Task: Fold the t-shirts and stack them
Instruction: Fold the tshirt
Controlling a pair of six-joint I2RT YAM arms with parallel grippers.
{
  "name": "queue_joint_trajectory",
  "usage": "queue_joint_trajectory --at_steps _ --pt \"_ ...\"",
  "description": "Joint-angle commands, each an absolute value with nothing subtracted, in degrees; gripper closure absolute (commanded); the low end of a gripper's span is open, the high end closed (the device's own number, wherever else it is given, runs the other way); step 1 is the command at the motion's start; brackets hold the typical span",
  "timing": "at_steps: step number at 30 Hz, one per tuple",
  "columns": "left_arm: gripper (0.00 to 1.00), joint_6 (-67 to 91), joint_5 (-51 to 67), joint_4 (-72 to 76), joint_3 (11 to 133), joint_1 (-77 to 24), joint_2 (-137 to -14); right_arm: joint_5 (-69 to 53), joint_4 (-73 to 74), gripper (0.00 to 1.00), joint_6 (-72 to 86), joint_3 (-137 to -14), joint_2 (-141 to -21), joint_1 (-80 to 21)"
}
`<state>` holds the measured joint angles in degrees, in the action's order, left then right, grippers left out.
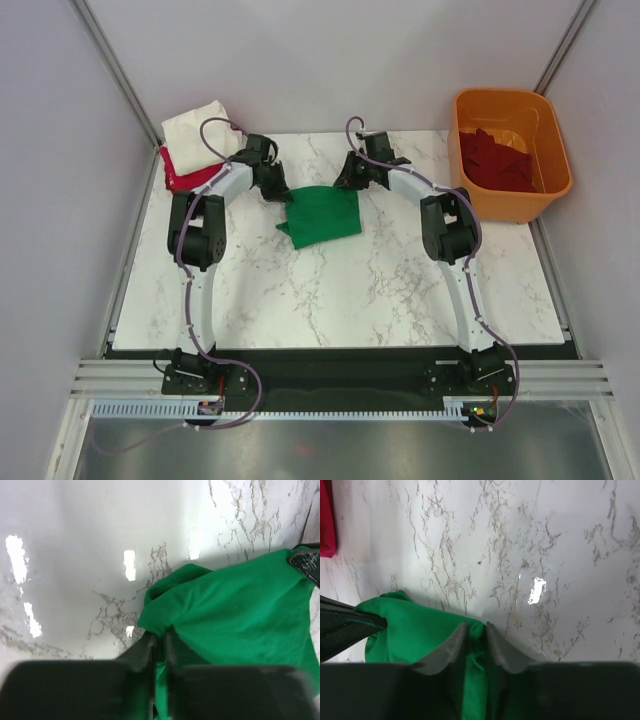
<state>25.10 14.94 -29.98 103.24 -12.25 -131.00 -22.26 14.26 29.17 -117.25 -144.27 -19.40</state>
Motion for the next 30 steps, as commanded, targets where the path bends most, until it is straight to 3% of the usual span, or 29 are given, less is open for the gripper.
queue_joint_trajectory --at_steps 1,3,4,5,16,23,30 --pt "0.98 23.8 17.3 -27.0 105.9 -12.2 -132.6 -22.7 14.4 0.76 29.0 -116.5 -144.9 -20.0" --pt "0.98 23.6 18.4 -26.6 106.9 -12.1 -132.8 -23.4 14.4 0.88 29.4 -116.5 -144.8 -20.0" --pt "0.98 23.4 19.3 -26.6 107.0 -12.1 -132.5 -23.6 14.4 0.99 29.5 -116.5 -144.3 -20.0" --pt "0.98 23.3 19.7 -26.5 106.8 -12.2 -131.3 -24.0 14.4 1.0 29.5 -115.8 -143.6 -20.0" --pt "0.98 21.4 23.6 -26.5 99.4 -13.6 -115.7 -22.7 10.2 1.0 29.4 -95.0 -118.1 -20.0" --pt "0.98 21.6 26.4 -26.4 87.9 -15.5 -106.2 -22.2 8.6 1.0 29.5 -79.5 -101.3 -22.0" --pt "0.98 21.1 26.1 -26.5 88.8 -16.2 -107.2 -19.1 8.8 1.0 30.1 -73.2 -95.4 -22.3"
